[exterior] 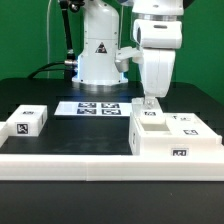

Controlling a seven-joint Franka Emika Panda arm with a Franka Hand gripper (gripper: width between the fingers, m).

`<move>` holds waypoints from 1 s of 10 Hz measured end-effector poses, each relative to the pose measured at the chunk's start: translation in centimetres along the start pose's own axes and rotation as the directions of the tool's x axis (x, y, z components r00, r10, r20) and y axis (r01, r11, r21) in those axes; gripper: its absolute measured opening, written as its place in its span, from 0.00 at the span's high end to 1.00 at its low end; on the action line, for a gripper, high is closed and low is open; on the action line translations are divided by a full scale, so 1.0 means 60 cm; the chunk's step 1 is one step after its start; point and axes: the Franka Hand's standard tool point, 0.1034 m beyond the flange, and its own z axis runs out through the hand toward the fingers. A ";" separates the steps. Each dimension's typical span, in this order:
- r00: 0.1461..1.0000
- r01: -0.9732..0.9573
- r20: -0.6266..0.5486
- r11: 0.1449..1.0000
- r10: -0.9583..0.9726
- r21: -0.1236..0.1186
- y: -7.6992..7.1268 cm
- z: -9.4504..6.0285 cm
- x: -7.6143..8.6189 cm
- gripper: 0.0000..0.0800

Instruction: Assemble cabinet

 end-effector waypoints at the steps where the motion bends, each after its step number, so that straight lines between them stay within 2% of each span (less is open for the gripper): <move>1: 1.000 0.003 -0.005 1.000 -0.003 -0.007 0.013 0.000 0.001 0.91; 4: 0.998 0.063 -0.012 0.998 -0.064 -0.031 0.040 -0.001 0.001 0.91; 9: 0.997 0.073 -0.008 0.997 -0.074 -0.033 0.041 -0.001 0.002 0.91; 10: 0.997 0.072 -0.009 0.997 -0.072 -0.035 0.047 -0.001 0.001 0.91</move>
Offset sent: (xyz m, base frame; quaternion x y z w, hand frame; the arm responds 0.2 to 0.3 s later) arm 0.0217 0.0072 -0.0076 0.0005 0.0303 -0.0850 0.9959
